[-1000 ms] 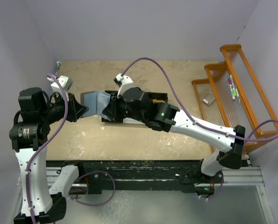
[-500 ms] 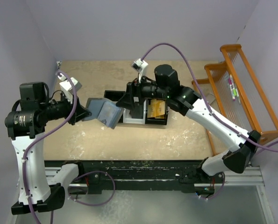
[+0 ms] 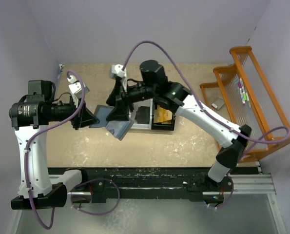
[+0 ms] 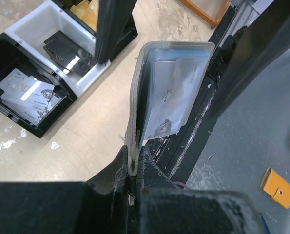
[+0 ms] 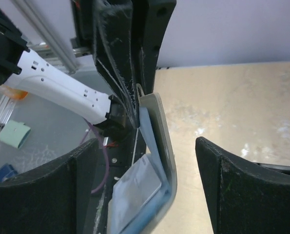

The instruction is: Take the credit cards out of the card holder

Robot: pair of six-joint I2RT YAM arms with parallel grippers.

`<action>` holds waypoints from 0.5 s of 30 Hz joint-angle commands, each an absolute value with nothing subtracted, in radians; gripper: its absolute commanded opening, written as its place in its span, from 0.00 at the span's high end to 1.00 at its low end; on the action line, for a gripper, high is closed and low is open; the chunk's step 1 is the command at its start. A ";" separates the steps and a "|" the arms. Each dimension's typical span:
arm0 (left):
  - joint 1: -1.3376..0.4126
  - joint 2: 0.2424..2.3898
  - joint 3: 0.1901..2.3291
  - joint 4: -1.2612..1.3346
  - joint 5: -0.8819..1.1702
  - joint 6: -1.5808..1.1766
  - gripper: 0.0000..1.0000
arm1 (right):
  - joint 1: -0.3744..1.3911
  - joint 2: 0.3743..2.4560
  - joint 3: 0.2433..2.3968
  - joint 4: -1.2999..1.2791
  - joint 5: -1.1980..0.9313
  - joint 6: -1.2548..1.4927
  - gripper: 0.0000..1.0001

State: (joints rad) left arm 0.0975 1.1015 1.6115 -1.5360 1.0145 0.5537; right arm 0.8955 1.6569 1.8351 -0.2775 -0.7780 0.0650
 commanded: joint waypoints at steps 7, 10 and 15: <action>0.078 1.069 1.651 -1.545 1.090 0.628 1.00 | 0.966 1.756 1.937 -0.313 -0.816 0.040 0.73; 0.078 1.061 1.654 -1.493 1.064 0.584 0.88 | 0.966 1.719 1.885 -0.236 -0.830 0.088 1.00; 0.078 0.990 1.645 -1.294 1.028 0.383 0.14 | 0.961 1.630 1.770 -0.039 -0.749 0.198 1.00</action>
State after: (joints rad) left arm 0.0826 1.0527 1.6176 -1.4750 1.0145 0.5308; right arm 0.9665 1.7439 1.8305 -0.2699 -0.7975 0.0883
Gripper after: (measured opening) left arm 0.710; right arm 0.027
